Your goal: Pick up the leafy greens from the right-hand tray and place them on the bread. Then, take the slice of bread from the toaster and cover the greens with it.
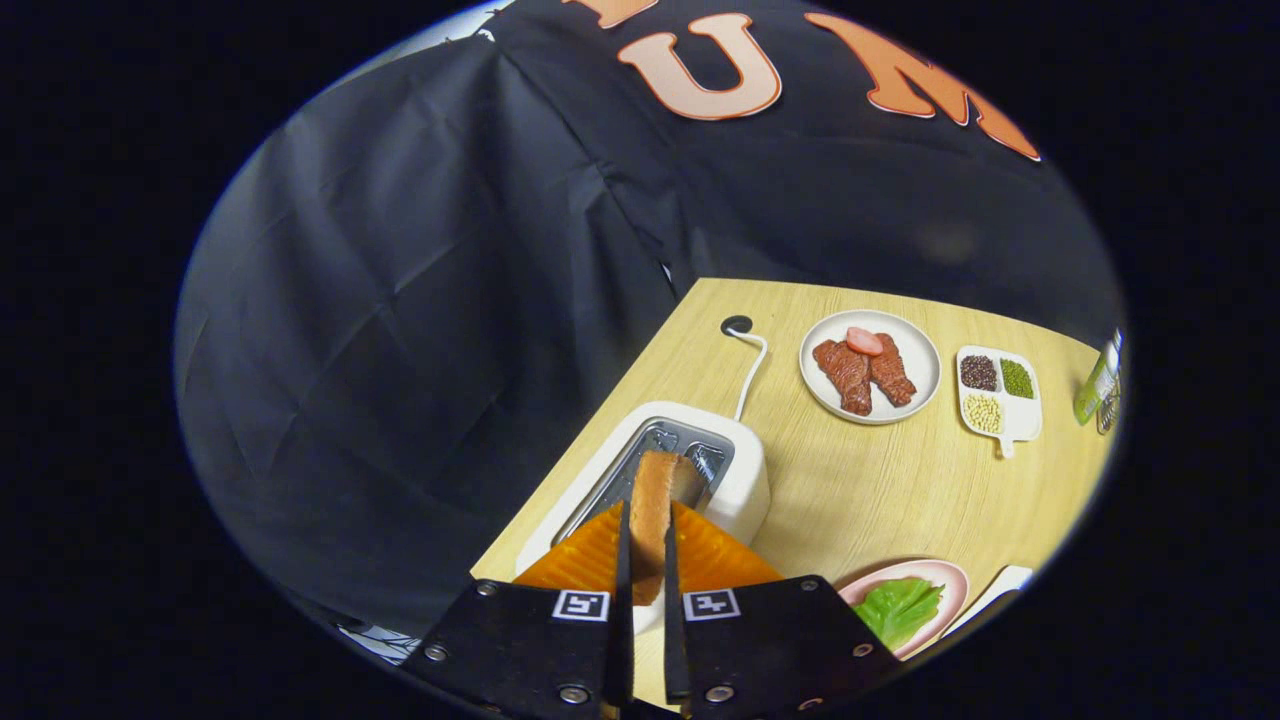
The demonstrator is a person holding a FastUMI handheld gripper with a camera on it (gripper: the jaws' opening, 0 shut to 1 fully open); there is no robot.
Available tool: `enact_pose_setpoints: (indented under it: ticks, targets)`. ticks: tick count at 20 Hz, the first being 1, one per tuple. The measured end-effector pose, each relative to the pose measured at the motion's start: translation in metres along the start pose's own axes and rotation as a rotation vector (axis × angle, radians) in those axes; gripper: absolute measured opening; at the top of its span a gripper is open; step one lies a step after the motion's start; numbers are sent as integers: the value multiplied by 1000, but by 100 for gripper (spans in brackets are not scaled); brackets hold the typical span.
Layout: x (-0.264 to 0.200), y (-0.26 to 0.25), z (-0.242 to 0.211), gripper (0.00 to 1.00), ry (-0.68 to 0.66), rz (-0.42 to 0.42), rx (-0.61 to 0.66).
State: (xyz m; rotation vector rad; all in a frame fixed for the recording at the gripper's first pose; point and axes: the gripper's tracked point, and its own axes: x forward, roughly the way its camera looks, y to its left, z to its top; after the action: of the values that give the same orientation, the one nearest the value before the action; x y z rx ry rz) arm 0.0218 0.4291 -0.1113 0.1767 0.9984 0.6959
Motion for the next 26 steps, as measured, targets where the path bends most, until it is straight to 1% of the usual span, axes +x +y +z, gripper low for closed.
enact_pose_setpoints:
  ticks: [3,7,10,14,16,19,21,26]
  targets:
    - [-21,-6,8,13,-62,9,-9]
    - [-50,-13,4,13,-106,61,29]
    - [-68,-26,-2,13,-146,70,32]
    - [-74,-58,-22,13,-159,28,44]
    - [-77,-68,-33,13,-152,33,76]
    - [-82,-91,-48,13,-150,6,103]
    - [-85,-100,-60,13,-144,4,121]
    - [-82,-127,-96,12,-121,-4,182]
